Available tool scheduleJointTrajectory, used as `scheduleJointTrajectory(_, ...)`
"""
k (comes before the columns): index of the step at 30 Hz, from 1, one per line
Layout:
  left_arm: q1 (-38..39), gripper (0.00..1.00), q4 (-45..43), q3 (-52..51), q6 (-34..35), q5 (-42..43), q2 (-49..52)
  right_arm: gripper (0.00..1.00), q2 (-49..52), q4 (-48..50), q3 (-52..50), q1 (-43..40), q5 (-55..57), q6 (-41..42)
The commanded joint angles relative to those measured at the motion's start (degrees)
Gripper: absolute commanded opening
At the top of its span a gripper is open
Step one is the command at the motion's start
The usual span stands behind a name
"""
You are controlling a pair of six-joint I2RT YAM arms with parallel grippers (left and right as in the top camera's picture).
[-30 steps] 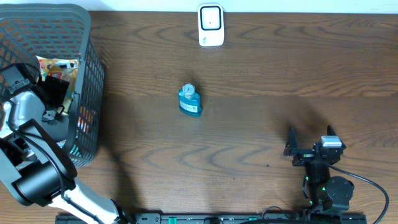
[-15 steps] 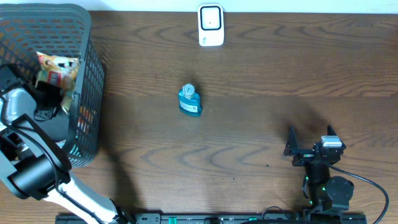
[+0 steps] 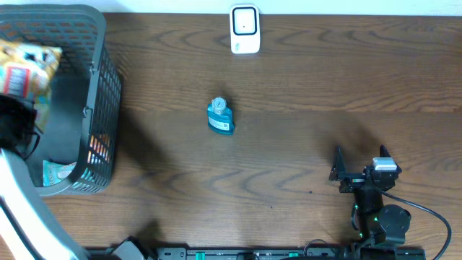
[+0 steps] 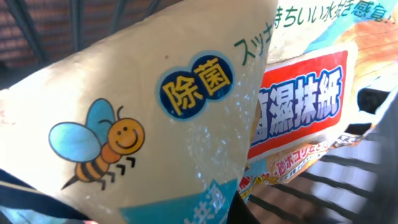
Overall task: Scan the item barcode
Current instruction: 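Move the wet-wipe pack past the scanner and drop it on the table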
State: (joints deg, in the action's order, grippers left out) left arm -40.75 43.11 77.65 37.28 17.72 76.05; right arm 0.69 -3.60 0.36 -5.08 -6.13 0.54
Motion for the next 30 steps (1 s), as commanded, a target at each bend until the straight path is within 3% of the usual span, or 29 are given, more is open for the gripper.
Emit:
scheduleJointTrajectory(1, 0.4, 0.07, 0.0, 0.7, 6.1, 0.2, -10.0, 0.99, -0.3, -0.2, 0.0, 0.3, 0.2, -0.8)
scheduleJointTrajectory(6, 7.7, 0.07, -2.8, 0.7, 5.9, 13.1, -21.6, 0.99, -0.3, -0.2, 0.0, 0.3, 0.2, -0.8)
scheduleJointTrajectory(12, 29.6, 0.07, -6.9, 0.6, 1.7, 15.3, -24.2, 0.99, -0.3, -0.2, 0.0, 0.3, 0.2, -0.8)
scheduleJointTrajectory(13, 34.0, 0.07, -8.1, 0.5, -0.2, 15.3, -23.7, 0.99, -0.3, -0.2, 0.0, 0.3, 0.2, -0.8)
scheduleJointTrajectory(15, 50.3, 0.07, -11.3, 0.5, -8.2, 13.9, -18.9, 0.99, -0.3, -0.2, 0.0, 0.3, 0.2, -0.8)
scheduleJointTrajectory(20, 65.0, 0.07, -11.8, 0.5, -8.7, 2.7, -8.6, 0.99, -0.3, -0.2, 0.0, 0.3, 0.2, -0.8)
scheduleJointTrajectory(23, 71.7, 0.07, -14.5, 0.5, -8.7, 0.3, -0.3, 0.99, -0.3, -0.2, 0.0, 0.3, 0.2, -0.8)
scheduleJointTrajectory(25, 74.6, 0.07, -16.8, 0.5, -7.6, -0.4, 4.3, 0.99, -0.3, -0.2, 0.0, 0.3, 0.2, -0.9)
scheduleJointTrajectory(30, 82.1, 0.07, -23.6, 0.5, 9.3, -9.7, 16.9, 0.99, -0.3, -0.2, 0.0, 0.3, 0.2, -0.8)
